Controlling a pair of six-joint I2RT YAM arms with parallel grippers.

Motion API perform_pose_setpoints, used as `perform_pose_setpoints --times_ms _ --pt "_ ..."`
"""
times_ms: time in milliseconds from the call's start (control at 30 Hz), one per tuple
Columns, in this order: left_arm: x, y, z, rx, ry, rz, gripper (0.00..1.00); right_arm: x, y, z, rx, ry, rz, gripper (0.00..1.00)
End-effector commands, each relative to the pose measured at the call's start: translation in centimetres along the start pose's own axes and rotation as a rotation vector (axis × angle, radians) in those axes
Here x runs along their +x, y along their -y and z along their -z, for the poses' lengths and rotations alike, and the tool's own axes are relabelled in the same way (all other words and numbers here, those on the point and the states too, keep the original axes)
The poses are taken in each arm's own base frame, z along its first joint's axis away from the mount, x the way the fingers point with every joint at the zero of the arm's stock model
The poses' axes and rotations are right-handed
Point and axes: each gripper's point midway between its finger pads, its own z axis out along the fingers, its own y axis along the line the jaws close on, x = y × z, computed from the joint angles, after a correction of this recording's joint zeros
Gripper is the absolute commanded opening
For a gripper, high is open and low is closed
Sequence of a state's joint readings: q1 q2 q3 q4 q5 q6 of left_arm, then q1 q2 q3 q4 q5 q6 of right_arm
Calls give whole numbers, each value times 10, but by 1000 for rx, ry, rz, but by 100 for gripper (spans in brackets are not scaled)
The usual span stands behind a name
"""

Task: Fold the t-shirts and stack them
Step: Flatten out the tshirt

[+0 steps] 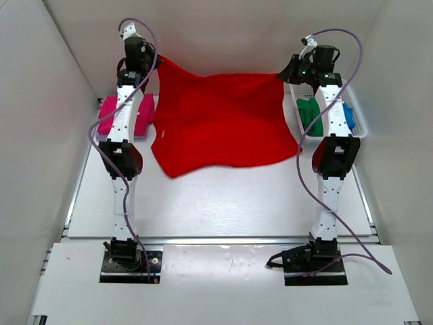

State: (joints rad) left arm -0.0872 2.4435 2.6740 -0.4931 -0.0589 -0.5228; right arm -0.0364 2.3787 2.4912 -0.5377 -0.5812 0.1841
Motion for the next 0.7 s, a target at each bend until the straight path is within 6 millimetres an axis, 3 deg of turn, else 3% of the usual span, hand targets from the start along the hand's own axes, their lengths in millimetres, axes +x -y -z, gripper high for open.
perform_pose_setpoints --times_ms 0,33,67,167,200,267,300,333,367,400,500,533,600,633,667 --pt "-41 -4 18 12 45 15 0 -34 9 13 28 86 45 0" --pt "-34 -5 18 12 18 10 0 -39 4 19 23 95 56 0" --pt "-38 -2 22 18 19 10 0 -38 3 22 27 86 63 0" --pt "-50 11 42 42 12 -7 0 -58 -17 49 71 105 133 0" --pt "-67 23 59 64 40 -21 0 -66 -31 65 76 114 164 0" --pt "-113 50 112 104 112 -39 0 -81 -55 98 105 138 206 0" --pt "-140 63 148 125 160 -50 0 -94 -71 127 122 169 242 0" --pt "-150 68 163 133 178 -59 0 -101 -86 157 131 190 259 0" --pt "-171 79 199 156 217 -70 0 -106 -104 189 128 221 281 0" --pt "-178 80 215 160 225 -85 0 -109 -116 205 126 244 292 0" --pt "-202 93 314 177 265 -119 0 -106 -170 294 120 342 351 0" --pt "-204 92 328 177 269 -132 0 -93 -167 295 114 319 341 0" --pt "-214 100 387 213 320 -137 0 -85 -200 340 107 387 413 0" --pt "-217 102 401 207 345 -136 0 -77 -204 342 108 381 420 1" --pt "-229 104 434 220 406 -129 0 -73 -217 356 95 406 426 0"
